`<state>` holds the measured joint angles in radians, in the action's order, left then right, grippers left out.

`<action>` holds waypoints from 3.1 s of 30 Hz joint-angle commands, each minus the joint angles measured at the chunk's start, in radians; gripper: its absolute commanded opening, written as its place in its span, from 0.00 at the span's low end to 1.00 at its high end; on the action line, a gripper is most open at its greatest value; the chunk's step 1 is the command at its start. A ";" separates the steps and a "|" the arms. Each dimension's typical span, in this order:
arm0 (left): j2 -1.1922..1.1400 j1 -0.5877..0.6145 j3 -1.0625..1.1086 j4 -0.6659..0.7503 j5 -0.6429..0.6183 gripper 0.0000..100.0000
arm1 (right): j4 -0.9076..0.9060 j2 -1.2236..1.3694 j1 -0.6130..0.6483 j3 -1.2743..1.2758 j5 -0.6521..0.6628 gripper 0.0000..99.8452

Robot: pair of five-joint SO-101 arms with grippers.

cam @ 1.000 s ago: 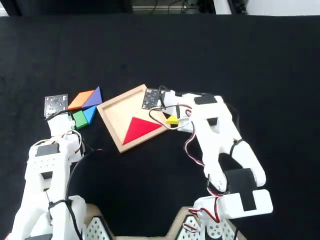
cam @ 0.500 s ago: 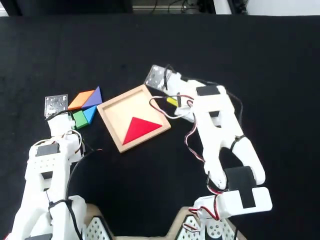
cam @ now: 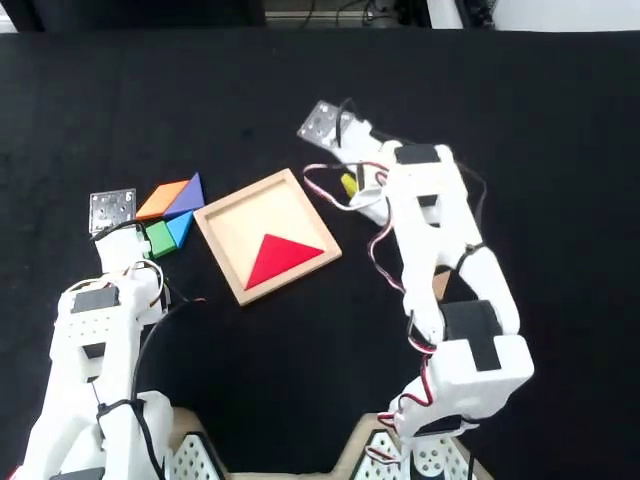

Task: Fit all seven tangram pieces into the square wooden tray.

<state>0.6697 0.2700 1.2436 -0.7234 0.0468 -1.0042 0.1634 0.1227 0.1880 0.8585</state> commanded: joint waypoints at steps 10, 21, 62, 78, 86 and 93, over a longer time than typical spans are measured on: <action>0.031 0.114 -0.015 0.008 0.003 0.11 | -0.299 -0.096 0.278 -0.277 -0.371 0.01; 0.031 0.289 -0.027 -0.147 0.110 0.11 | -0.265 0.124 0.454 -0.427 -0.694 0.01; 0.029 0.312 -0.021 -0.112 0.109 0.11 | -0.206 0.260 0.465 -0.409 -0.832 0.07; 0.029 0.312 -0.021 -0.112 0.109 0.11 | -0.152 0.262 0.537 -0.409 -0.824 0.11; 0.029 0.312 -0.021 -0.110 0.109 0.11 | -0.147 0.263 0.549 -0.409 -0.824 0.11; 0.029 0.312 -0.021 -0.110 0.109 0.11 | -0.037 0.269 0.568 -0.407 -0.675 0.11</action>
<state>0.6820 0.5738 1.2421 -0.8523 0.1542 -1.1270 0.4335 0.6659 -0.2140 0.0729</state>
